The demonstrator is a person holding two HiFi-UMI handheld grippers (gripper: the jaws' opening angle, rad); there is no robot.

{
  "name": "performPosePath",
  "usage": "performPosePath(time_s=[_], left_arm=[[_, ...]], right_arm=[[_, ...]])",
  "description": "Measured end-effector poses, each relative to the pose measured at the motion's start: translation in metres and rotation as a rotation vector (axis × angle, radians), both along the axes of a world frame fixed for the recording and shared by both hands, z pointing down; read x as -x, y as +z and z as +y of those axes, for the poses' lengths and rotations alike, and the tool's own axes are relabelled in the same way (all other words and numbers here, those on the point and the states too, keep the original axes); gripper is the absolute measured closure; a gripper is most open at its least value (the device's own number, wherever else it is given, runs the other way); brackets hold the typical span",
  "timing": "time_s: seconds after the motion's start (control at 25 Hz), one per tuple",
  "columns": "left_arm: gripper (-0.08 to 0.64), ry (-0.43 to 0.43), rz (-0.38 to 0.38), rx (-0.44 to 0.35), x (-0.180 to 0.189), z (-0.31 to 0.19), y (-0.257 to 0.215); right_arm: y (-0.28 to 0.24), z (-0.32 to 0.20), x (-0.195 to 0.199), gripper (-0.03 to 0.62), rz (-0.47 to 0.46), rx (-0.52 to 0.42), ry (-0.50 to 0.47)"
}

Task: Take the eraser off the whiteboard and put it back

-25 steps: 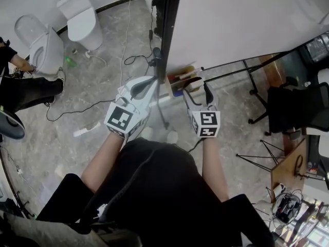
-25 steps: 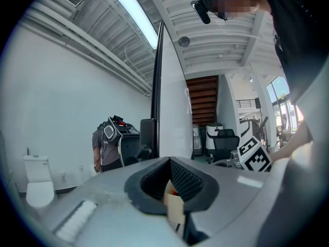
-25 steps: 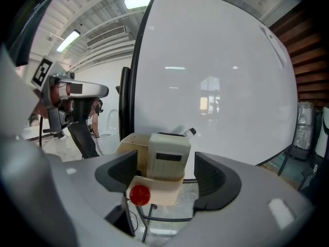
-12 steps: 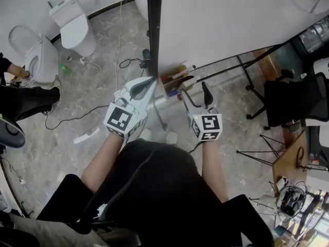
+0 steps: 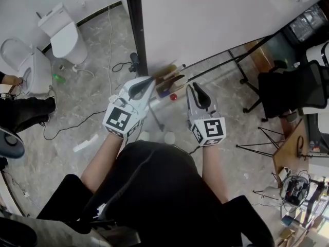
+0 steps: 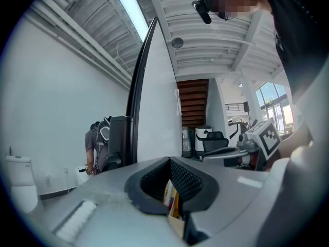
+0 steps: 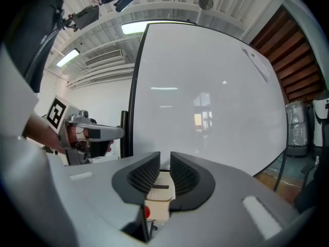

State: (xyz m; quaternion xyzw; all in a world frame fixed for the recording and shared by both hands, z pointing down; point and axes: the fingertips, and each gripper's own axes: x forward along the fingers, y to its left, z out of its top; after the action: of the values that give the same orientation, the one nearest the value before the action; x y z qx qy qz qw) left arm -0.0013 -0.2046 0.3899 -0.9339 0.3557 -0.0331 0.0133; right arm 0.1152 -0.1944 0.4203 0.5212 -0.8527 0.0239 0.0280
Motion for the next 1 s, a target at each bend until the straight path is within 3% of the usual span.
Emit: performPosePath(time_s=[0.32, 1.0], left_arm=[[0.555, 0.047, 0.005, -0.038, -0.011, 0.001, -0.017], [0.555, 0.052, 0.031, -0.046, -0.013, 0.01, -0.03]], right_arm=[[-0.048, 0.013, -0.005, 0.581, -0.069, -0.086, 0.016], [-0.075, 0.033, -0.002, 0.583, -0.044, -0.135, 0.005]])
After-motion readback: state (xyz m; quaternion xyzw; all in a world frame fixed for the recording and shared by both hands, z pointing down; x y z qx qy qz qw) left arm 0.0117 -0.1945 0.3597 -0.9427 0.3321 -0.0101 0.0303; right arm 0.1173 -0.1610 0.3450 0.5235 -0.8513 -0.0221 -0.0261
